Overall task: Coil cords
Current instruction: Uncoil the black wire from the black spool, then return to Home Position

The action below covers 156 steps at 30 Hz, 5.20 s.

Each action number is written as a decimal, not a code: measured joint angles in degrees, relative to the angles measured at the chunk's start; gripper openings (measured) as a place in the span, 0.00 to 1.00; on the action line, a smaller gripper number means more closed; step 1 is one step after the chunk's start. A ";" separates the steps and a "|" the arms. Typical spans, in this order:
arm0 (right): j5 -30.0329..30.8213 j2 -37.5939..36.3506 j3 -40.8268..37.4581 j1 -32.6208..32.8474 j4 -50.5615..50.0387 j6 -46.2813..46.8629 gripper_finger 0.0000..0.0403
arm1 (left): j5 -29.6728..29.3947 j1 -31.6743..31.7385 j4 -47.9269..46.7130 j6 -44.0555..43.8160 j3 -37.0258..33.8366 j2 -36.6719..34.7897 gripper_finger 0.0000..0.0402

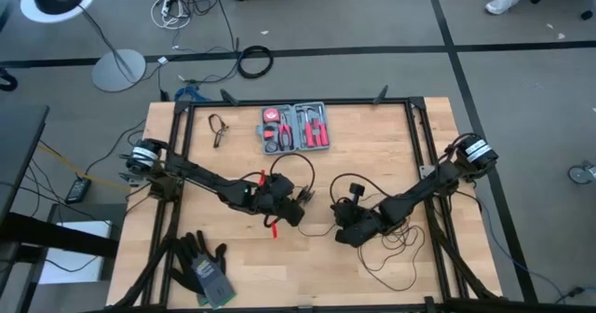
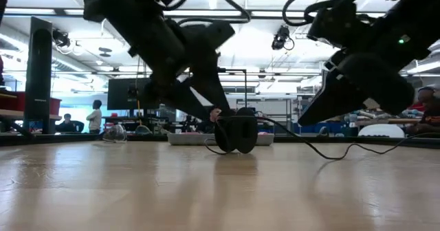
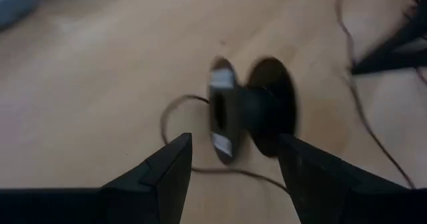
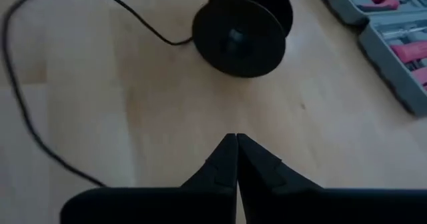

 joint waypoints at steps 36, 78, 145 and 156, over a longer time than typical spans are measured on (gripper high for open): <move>0.09 0.00 0.04 2.63 2.14 -0.01 0.02 | -27.34 -2.75 -31.35 11.11 10.25 1.43 0.00; 0.09 0.04 0.04 2.59 3.30 -0.55 0.01 | -9.75 -3.43 -18.28 25.51 10.19 2.22 0.39; -22.20 -55.01 -24.35 -14.38 -0.97 -11.09 0.02 | 25.87 11.02 26.40 40.00 -50.91 -61.94 0.39; -24.87 -56.84 -24.39 -20.70 -1.49 -15.04 0.02 | 28.80 18.49 16.49 42.54 -56.41 -85.51 0.39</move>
